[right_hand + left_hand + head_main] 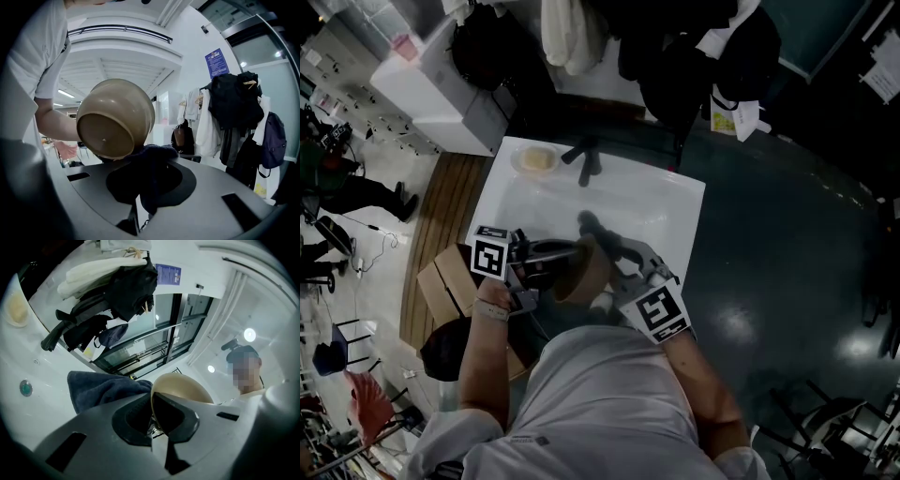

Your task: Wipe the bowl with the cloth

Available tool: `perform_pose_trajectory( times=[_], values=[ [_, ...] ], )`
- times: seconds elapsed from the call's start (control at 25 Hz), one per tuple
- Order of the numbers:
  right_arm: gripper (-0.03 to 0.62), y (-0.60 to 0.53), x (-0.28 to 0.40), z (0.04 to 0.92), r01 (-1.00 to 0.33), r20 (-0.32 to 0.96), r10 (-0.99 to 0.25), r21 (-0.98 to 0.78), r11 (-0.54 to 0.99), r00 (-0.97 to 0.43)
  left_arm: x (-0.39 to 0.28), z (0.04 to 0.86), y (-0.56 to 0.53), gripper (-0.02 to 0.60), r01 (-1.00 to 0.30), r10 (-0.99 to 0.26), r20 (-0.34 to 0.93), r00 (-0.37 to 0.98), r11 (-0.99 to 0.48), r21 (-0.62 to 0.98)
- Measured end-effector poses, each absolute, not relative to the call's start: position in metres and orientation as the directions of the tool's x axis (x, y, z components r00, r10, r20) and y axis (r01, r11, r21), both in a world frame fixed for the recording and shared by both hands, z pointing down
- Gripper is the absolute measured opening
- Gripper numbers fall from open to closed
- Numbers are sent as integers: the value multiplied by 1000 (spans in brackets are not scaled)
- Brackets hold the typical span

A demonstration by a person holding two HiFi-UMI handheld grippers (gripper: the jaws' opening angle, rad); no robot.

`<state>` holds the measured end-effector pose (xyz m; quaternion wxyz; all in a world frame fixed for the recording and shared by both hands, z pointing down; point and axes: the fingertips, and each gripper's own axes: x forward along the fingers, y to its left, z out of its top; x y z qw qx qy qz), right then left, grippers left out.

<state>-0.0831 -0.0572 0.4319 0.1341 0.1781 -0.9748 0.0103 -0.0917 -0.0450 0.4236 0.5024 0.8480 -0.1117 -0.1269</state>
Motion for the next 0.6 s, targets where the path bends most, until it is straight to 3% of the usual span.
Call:
perform_pose_trajectory(
  times=[0.36,0.6],
  values=[
    [46,-63,-77,420,-384,227,-385,52,922,-895,-95,439,-33,23,-90,-289,-54,956,-463,882],
    [46,-62,-78,403,-388,179,-393,61,919,-902,-104,460,-35,23,-163,-341,15,940,-411,897]
  ],
)
